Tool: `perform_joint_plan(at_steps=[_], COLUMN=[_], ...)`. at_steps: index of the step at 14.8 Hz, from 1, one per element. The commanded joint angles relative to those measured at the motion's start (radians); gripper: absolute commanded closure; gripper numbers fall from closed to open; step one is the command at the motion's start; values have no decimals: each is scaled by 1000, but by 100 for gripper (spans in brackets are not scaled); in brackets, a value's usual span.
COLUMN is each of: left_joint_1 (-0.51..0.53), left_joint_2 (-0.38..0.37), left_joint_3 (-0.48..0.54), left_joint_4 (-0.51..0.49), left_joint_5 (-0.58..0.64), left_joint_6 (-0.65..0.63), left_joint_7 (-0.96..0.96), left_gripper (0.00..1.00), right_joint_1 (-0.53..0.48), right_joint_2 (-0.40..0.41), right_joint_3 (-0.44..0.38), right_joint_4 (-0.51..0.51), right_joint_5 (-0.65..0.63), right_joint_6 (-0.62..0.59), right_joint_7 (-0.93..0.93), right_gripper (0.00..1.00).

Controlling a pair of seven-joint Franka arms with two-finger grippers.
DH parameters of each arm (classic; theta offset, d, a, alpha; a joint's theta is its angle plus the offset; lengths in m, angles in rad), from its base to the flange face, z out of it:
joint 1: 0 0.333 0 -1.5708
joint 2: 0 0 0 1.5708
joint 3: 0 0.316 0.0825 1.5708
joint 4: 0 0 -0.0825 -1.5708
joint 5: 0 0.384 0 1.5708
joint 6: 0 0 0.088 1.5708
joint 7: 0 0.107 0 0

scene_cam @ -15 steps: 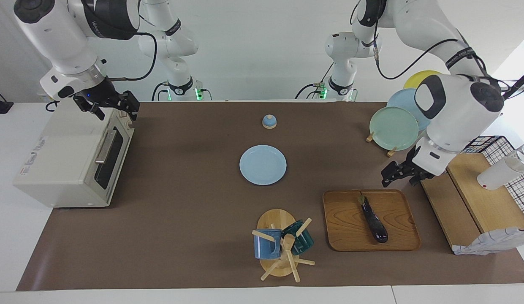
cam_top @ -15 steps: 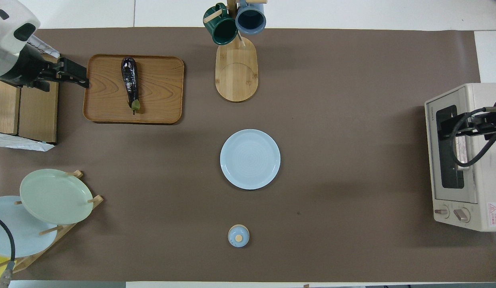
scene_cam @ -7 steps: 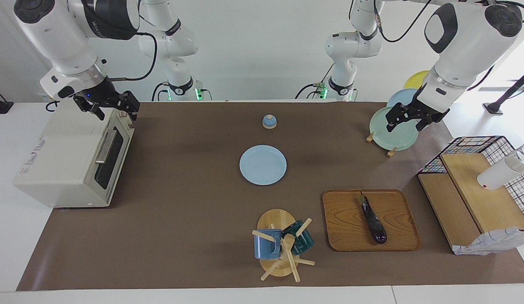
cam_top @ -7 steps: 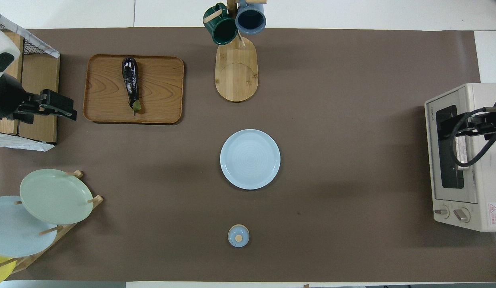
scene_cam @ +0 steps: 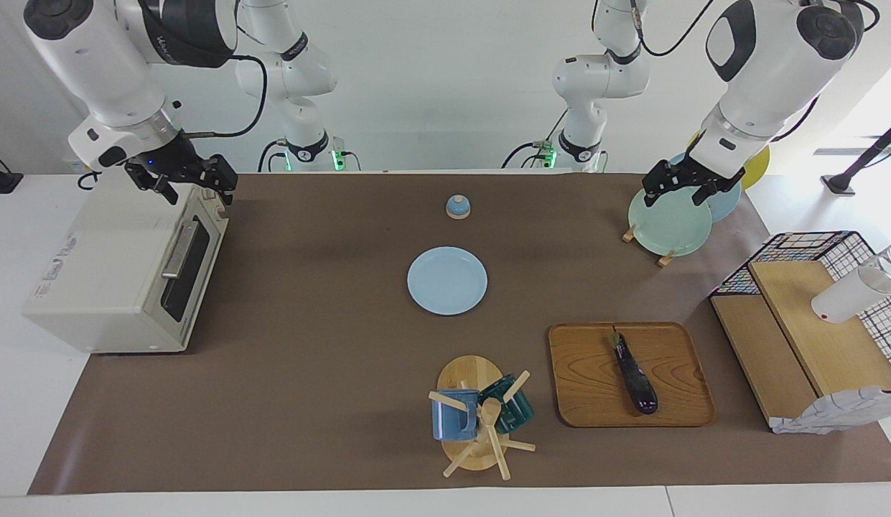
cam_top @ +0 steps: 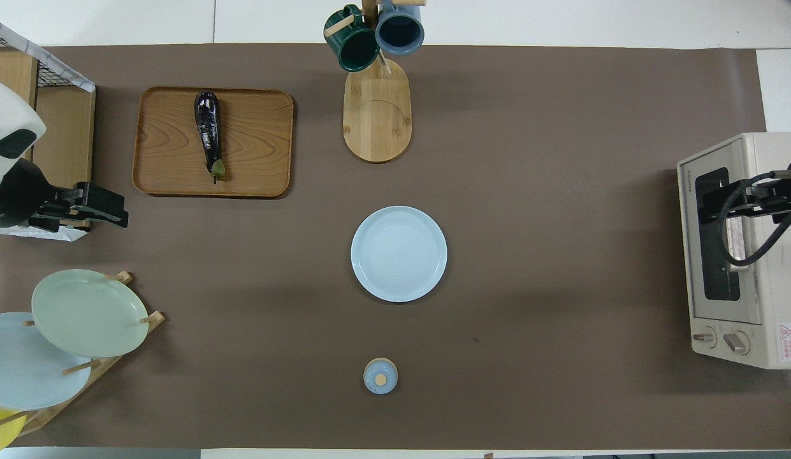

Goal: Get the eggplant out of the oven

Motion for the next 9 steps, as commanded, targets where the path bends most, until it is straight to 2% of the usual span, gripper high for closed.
perform_joint_plan(at_steps=[1,3,9], left_joint_1=[-13,-13,-13], left_joint_2=[-21,-15,-15], left_joint_3=[5,4,1], left_joint_4=[29,62,62], left_joint_5=[22,22,22], left_joint_6=[-51,-76,-69], left_joint_7=[-13,-13,-11], left_gripper=[0,0,0], right_joint_1=[-11,-11,-11], right_joint_2=[-20,-20,-20], right_joint_3=[3,3,3], right_joint_4=[-23,-23,-23], right_joint_5=[24,24,24], right_joint_6=[-3,-3,-3], right_joint_7=[-22,-22,-22], right_gripper=[0,0,0])
